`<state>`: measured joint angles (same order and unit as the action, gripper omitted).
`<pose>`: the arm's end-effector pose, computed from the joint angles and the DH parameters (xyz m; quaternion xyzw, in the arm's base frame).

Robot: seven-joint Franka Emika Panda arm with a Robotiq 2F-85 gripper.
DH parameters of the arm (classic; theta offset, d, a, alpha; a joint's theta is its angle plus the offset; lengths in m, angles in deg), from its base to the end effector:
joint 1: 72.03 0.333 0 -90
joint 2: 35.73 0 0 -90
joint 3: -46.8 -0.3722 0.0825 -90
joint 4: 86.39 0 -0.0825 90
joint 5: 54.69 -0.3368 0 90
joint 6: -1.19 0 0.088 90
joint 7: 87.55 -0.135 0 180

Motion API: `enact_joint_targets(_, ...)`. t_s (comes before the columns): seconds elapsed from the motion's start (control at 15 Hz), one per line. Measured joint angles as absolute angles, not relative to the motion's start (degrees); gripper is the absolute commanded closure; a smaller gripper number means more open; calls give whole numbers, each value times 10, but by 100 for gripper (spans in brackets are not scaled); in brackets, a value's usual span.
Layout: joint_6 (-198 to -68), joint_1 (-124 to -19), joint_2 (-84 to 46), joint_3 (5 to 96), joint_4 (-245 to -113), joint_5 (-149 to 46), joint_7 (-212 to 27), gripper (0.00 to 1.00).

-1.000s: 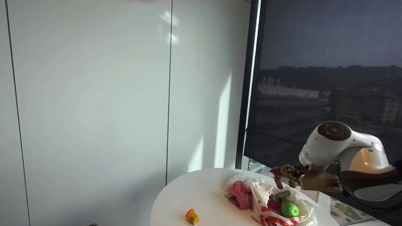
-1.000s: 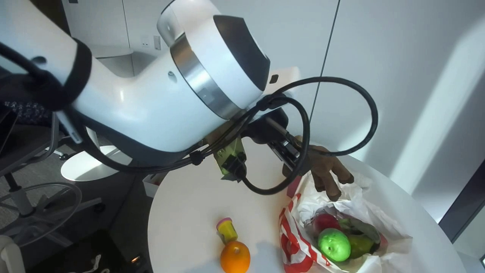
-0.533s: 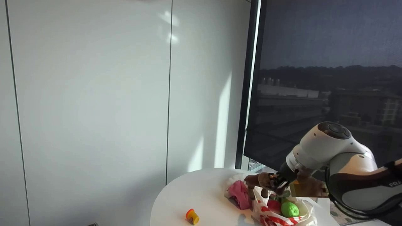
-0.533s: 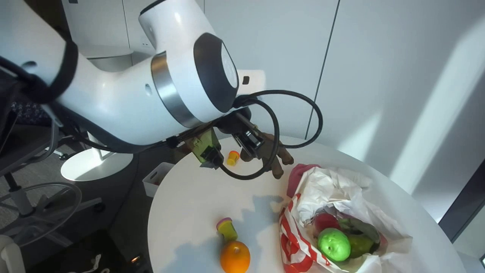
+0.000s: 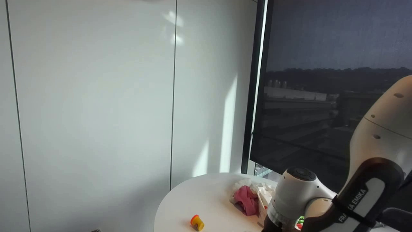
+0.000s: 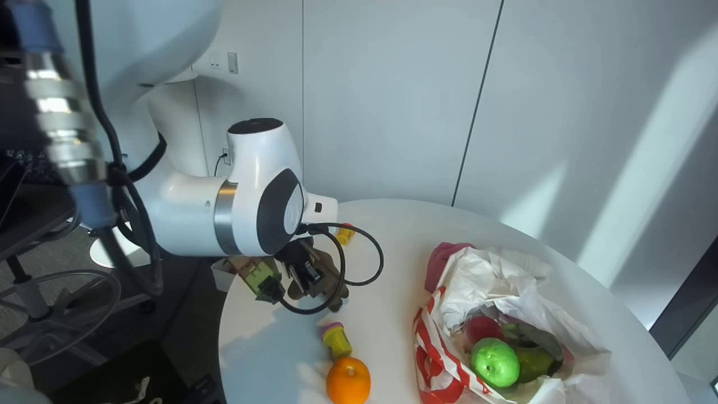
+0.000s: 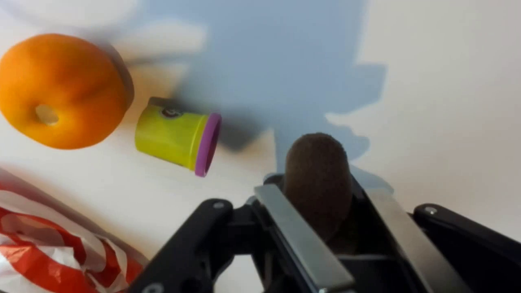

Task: Empty the plastic bag

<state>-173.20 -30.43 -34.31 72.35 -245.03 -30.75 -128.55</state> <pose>0.3731 0.1385 0.3040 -0.9911 0.0114 -0.1318 0.0133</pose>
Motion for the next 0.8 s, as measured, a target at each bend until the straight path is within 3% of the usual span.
enact_joint_targets(0.33,-1656,-419,-313,546,-2420,-478,-1133,1)
enact_joint_targets(0.8,-1599,-624,-319,544,-2317,-373,-1135,0)
